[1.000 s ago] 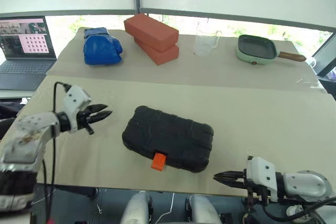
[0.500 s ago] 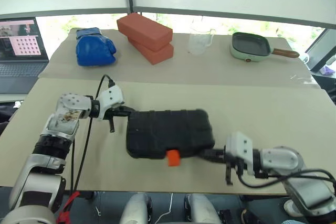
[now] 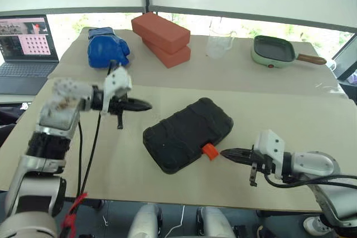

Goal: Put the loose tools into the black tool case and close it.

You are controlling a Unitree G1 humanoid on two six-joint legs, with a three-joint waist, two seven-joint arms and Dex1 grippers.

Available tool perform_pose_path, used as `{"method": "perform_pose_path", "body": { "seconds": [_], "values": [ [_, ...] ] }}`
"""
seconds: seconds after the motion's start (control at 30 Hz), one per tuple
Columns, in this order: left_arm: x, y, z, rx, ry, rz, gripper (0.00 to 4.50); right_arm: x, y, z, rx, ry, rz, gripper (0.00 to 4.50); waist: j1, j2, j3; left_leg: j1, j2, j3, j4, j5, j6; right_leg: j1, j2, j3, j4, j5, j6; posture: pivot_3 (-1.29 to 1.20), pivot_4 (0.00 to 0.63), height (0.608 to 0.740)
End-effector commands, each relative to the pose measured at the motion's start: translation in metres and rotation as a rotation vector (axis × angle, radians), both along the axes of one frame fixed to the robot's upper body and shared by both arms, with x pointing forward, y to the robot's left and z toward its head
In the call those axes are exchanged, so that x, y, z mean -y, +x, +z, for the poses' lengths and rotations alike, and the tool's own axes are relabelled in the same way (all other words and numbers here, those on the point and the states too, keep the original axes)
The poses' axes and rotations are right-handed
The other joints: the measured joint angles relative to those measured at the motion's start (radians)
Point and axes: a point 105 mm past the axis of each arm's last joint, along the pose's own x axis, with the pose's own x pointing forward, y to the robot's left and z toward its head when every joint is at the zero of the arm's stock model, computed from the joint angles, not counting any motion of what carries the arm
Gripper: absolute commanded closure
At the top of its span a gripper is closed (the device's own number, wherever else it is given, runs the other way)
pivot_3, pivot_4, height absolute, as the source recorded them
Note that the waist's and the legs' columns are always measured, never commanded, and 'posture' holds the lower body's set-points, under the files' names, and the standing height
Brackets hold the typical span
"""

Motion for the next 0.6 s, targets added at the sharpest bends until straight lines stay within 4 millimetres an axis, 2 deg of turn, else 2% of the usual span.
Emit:
{"method": "perform_pose_path", "body": {
  "seconds": [0.03, 0.13, 0.27, 0.4, 0.6],
  "values": [
    [0.023, -0.017, -0.025, -0.047, 0.056, -0.109, 4.48, -0.008, -0.001, 0.005, 0.040, 0.002, 0.052, 4.50, -0.002, 0.000, 0.000, 0.000, 0.000, 0.000, 0.000, 0.000, 0.000, 0.000, 0.000, 0.000, 0.000, 0.000, 0.000, 0.00, 0.150, 0.738],
    [0.035, -0.019, -0.055, -0.046, 0.134, -0.137, 4.48, -0.013, 0.004, 0.000, 0.043, -0.001, 0.062, 4.50, -0.008, 0.000, 0.000, 0.001, 0.000, 0.001, -0.001, 0.000, 0.000, -0.001, 0.002, 0.001, 0.000, 0.000, -0.001, 0.00, 0.150, 0.738],
    [0.035, -0.016, -0.087, -0.017, 0.234, -0.140, 4.48, -0.017, 0.008, -0.010, 0.035, -0.026, 0.073, 4.50, -0.002, 0.000, 0.000, 0.003, -0.001, 0.000, -0.001, 0.000, -0.001, 0.001, 0.002, 0.001, 0.000, 0.000, -0.002, 0.00, 0.150, 0.738],
    [0.035, -0.016, -0.094, -0.012, 0.231, -0.133, 4.48, -0.016, 0.011, -0.025, 0.022, -0.051, 0.068, 4.50, 0.001, 0.001, -0.001, 0.008, -0.001, 0.001, -0.002, 0.000, 0.000, 0.006, 0.001, 0.001, -0.001, 0.000, -0.002, 0.00, 0.150, 0.738],
    [0.038, -0.015, -0.086, -0.005, 0.193, -0.118, 4.48, -0.019, 0.016, -0.034, 0.023, -0.043, 0.043, 4.50, 0.000, 0.002, -0.002, 0.008, 0.000, 0.001, -0.002, 0.000, 0.000, 0.005, 0.001, 0.001, 0.000, 0.000, -0.002, 0.00, 0.150, 0.738]
  ]
}}
